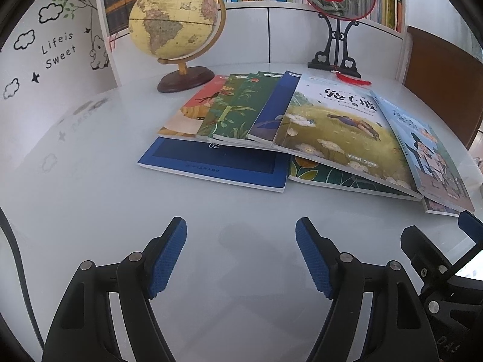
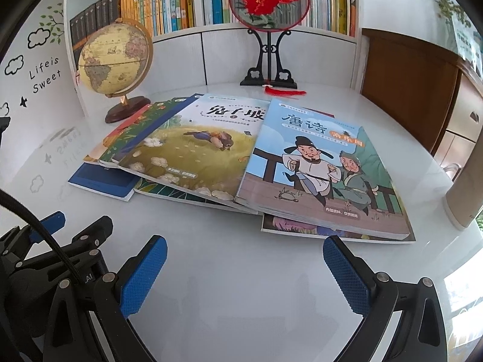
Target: Organize books
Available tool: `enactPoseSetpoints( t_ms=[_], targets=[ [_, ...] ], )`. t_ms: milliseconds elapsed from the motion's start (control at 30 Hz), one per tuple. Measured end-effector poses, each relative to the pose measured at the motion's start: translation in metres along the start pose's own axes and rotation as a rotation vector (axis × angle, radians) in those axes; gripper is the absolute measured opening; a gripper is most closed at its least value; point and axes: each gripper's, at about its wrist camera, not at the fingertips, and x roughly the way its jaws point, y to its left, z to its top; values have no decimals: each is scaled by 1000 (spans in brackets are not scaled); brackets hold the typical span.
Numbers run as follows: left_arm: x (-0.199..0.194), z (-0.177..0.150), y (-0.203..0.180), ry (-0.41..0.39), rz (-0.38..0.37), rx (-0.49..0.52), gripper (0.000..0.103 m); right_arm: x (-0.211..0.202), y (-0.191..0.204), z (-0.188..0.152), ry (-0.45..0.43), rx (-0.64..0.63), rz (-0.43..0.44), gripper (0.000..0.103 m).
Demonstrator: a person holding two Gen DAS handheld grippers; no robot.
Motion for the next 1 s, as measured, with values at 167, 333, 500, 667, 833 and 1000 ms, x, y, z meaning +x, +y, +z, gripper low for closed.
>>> enactPoseSetpoints(
  t_ms=[167,333,500,667,833,1000],
  targets=[
    [3,-3,2,28,-29,-29,76,-1,-2,0,-1,11,11,103],
    [4,-7,1,44,-56,-55,76,-3,-4,0,-11,31,16,103],
    [4,-7,-4,45,-32,-32,76,0,-8,-1,10,52,30,103],
    [10,-9,0,84,-54,-62,82,9,-12,-3,63,90,34,103],
    [13,-10,-2,103,-35,-54,93,17,-20,-7,111,135,38,103],
    [16,-12,7,119,-14,-92,103,18,-17,-8,121,116,18,103]
  ],
)
